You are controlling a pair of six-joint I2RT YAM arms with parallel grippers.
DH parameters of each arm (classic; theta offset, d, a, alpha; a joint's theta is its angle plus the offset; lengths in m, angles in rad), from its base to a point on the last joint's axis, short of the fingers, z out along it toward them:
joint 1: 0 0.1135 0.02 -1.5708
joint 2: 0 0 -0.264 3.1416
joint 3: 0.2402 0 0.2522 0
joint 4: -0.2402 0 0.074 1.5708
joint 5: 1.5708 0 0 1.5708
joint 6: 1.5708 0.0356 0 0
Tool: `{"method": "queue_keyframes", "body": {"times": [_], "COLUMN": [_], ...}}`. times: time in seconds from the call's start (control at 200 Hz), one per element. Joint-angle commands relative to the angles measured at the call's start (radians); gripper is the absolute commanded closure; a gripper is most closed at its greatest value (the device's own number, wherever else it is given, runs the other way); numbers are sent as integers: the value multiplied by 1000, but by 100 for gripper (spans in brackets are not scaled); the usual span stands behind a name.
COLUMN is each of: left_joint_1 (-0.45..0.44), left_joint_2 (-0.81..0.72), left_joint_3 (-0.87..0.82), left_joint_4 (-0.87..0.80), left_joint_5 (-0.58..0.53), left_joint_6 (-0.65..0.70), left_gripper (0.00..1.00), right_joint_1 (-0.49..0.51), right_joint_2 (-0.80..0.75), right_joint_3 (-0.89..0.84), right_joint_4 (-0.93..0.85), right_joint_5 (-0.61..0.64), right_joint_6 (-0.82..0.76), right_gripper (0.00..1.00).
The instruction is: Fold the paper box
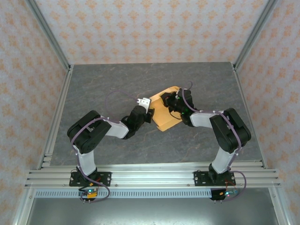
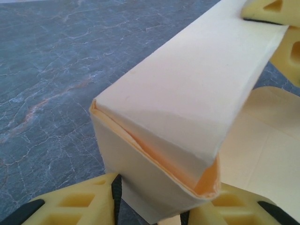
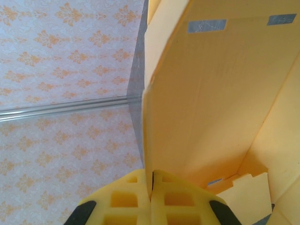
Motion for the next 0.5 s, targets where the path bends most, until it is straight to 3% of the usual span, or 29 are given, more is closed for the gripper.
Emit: {"method": "queue_keyframes", "body": {"times": [0.0,0.28,0.496], "left_joint_1": [-11,-30,-31], "left_joint_2": [18,77,73], "left_joint_3": [18,54,41], "left_joint_4": [90,105,110], "left_joint_5": [-82,-149,-157], "left_joint_6": [-25,-58,-33], "left_gripper": [62,74,91], "right_joint_1": [25,70,71], "right_joint_2": [-5,-61,-89], "right_joint_3": [-1,-26,-74], "right_joint_4": [-39,-76,-104], "right_joint_5": [-27,86,104], "right_joint_6": [7,71,107], "right_gripper": [100,93,73]}}
